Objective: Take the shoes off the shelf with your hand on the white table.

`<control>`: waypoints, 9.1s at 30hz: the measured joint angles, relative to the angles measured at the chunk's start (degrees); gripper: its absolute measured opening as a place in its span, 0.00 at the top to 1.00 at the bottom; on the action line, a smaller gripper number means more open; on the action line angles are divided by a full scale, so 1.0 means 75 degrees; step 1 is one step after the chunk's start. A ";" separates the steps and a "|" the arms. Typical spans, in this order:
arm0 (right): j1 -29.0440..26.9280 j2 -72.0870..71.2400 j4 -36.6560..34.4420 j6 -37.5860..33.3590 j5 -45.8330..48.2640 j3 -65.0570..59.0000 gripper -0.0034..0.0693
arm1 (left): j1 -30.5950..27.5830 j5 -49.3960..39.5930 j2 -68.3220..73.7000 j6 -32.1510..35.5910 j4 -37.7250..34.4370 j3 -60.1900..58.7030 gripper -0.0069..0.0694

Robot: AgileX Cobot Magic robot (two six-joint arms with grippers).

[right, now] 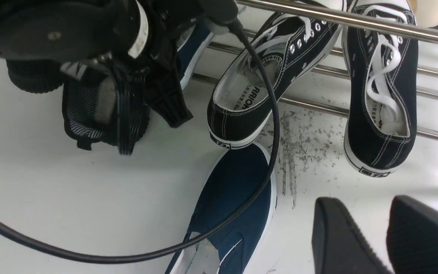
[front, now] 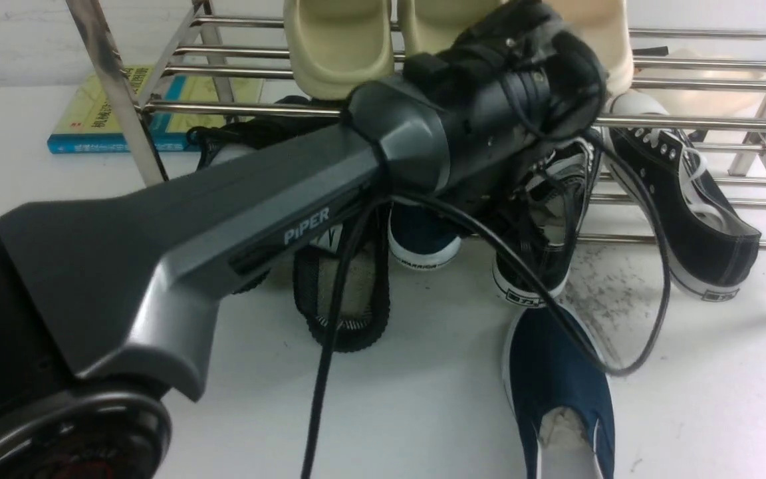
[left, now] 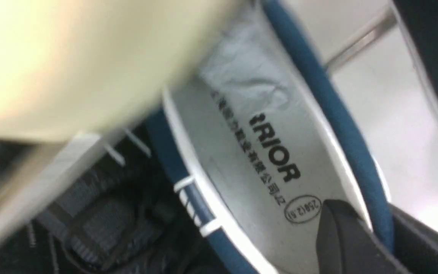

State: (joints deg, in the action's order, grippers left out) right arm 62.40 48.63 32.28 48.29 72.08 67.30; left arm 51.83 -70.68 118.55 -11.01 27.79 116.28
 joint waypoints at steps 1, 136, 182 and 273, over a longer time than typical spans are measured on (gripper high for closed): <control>0.0000 0.0000 0.0000 0.0000 0.0000 0.0000 0.64 | 0.0000 0.0000 -0.0014 -0.0017 -0.0046 0.0169 0.82; 0.0000 0.0000 -0.0133 0.0028 0.0006 0.0000 0.62 | 0.2668 0.0460 -0.3769 -0.2820 -0.2714 -0.4525 0.84; 0.0000 0.0000 -0.0045 0.0028 0.0022 0.0000 0.62 | 0.2589 0.2739 -0.3232 -0.3158 -0.1328 -0.6164 0.84; -0.1761 -0.4256 -0.3170 -0.2770 -0.6608 -0.6619 0.93 | 0.2580 -0.0005 -0.5032 -0.4123 0.0535 -0.2969 0.87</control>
State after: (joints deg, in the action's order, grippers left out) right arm 49.19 16.71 8.51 27.52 22.51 17.66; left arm 71.18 -70.72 80.81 -41.94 31.81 94.01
